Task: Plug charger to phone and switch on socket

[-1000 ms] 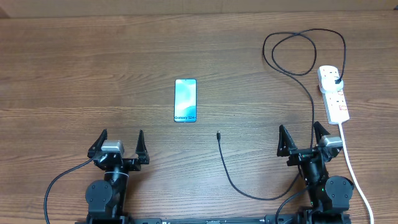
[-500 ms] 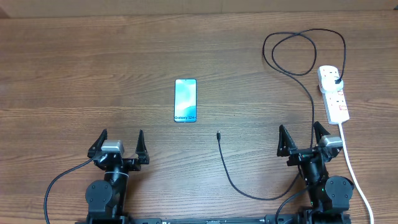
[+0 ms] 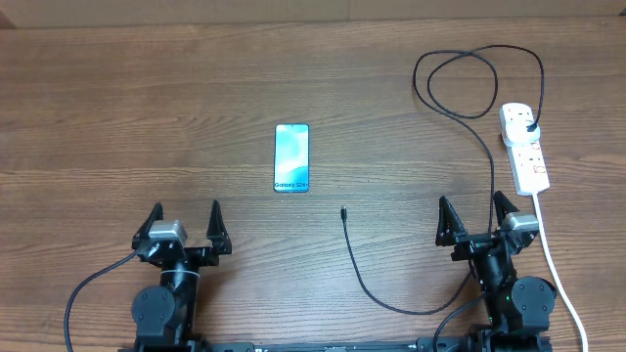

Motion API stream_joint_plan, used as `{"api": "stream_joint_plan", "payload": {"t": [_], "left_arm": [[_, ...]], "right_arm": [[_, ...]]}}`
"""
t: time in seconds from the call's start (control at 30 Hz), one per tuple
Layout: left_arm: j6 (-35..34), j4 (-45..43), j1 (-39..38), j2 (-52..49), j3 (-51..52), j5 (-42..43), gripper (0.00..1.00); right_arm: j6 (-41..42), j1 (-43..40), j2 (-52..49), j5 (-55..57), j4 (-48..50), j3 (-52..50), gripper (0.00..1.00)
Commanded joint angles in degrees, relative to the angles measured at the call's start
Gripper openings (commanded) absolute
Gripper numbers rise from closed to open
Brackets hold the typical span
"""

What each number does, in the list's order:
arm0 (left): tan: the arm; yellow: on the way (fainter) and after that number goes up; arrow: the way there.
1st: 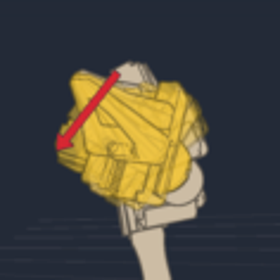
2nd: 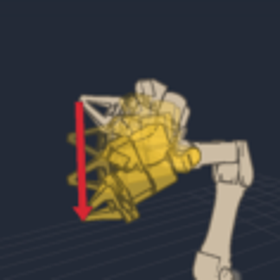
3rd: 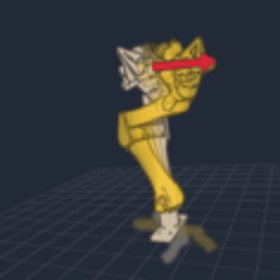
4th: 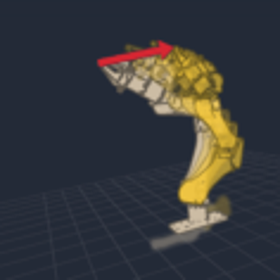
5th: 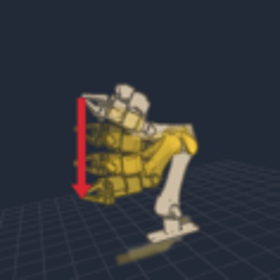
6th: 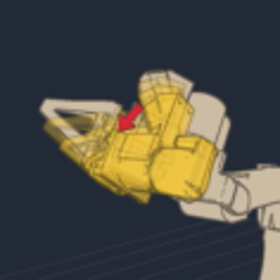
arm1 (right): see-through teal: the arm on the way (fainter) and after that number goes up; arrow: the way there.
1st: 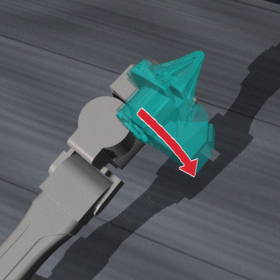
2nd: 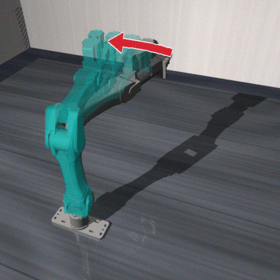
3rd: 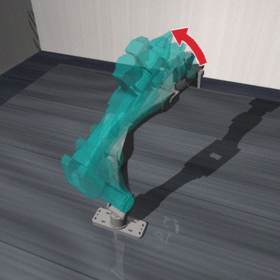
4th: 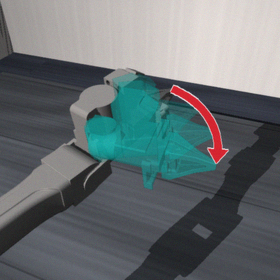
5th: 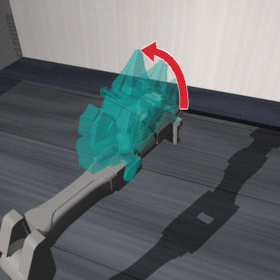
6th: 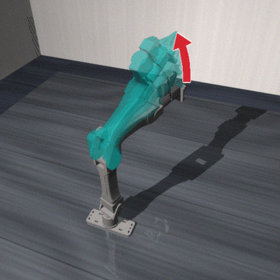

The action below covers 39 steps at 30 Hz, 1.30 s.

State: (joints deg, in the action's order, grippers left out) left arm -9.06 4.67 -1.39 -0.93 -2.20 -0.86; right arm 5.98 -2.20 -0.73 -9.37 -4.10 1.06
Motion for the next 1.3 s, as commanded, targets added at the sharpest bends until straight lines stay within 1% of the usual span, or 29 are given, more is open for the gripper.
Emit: {"api": "stream_joint_plan", "payload": {"t": [0.0, 0.07, 0.13, 0.27, 0.4, 0.5, 0.57, 0.63, 0.73, 0.83, 0.87, 0.93, 1.07, 1.2, 1.27], "left_arm": [[-3.8, 5.9, 0.2, -0.3, -8.0, 1.1, 1.00], [-3.8, 11.6, 0.2, -2.2, -13.7, 1.1, 1.00], [-3.8, 15.2, 0.2, -5.2, -19.3, 1.6, 1.00], [-3.8, 24.3, 0.2, -15.3, -33.4, 3.8, 1.00], [-3.8, 33.9, 0.2, -29.9, -49.0, 7.5, 1.00], [-3.8, 42.0, 0.2, -42.3, -62.0, 14.6, 1.00], [-3.8, 47.5, 0.1, -50.0, -70.3, 17.3, 1.00], [-2.5, 53.2, -0.9, -57.9, -79.0, 17.4, 1.00], [-0.3, 59.8, -3.2, -68.1, -89.3, 17.0, 1.00], [0.8, 66.6, -6.9, -78.7, -98.6, 16.3, 1.00], [1.0, 68.8, -8.7, -82.8, -101.4, 14.6, 1.00], [1.0, 70.5, -11.0, -88.0, -103.5, 12.4, 1.00], [0.9, 69.4, -14.0, -96.7, -103.8, 12.5, 1.00], [0.6, 67.5, -15.1, -104.7, -103.8, 12.5, 1.00], [-1.7, 67.1, -15.2, -108.0, -103.8, 12.4, 1.00]], "right_arm": [[-0.1, 0.3, 0.6, 0.7, 0.1, -0.6, 1.00], [-0.1, 0.3, 0.6, 0.7, 0.1, -0.6, 1.00], [-0.1, 0.3, 0.6, 0.7, 0.1, -0.6, 1.00], [-0.1, 0.3, 0.6, 0.7, 0.1, -0.6, 1.00], [-0.1, 0.3, 0.6, 0.7, 0.1, -0.6, 1.00], [-0.1, 0.3, 0.6, 0.7, 0.1, -0.6, 1.00], [-0.1, 0.3, 0.6, 0.8, 0.1, -0.6, 1.00], [-0.1, 0.3, 0.6, 0.7, 0.1, -0.6, 1.00], [-0.1, 0.3, 0.6, 0.7, 0.1, -0.6, 1.00], [-0.1, 0.3, 0.6, 0.8, 0.1, -0.6, 1.00], [-0.1, 0.3, 0.6, 0.7, 0.1, -0.6, 1.00], [-0.1, 0.3, 0.6, 0.7, 0.1, -0.6, 1.00], [-0.1, 0.3, 0.6, 0.7, 0.1, -0.6, 1.00], [-0.1, 0.3, 0.6, 0.7, 0.1, -0.6, 1.00], [-0.1, 0.3, 0.6, 0.7, 0.1, -0.6, 1.00]]}}
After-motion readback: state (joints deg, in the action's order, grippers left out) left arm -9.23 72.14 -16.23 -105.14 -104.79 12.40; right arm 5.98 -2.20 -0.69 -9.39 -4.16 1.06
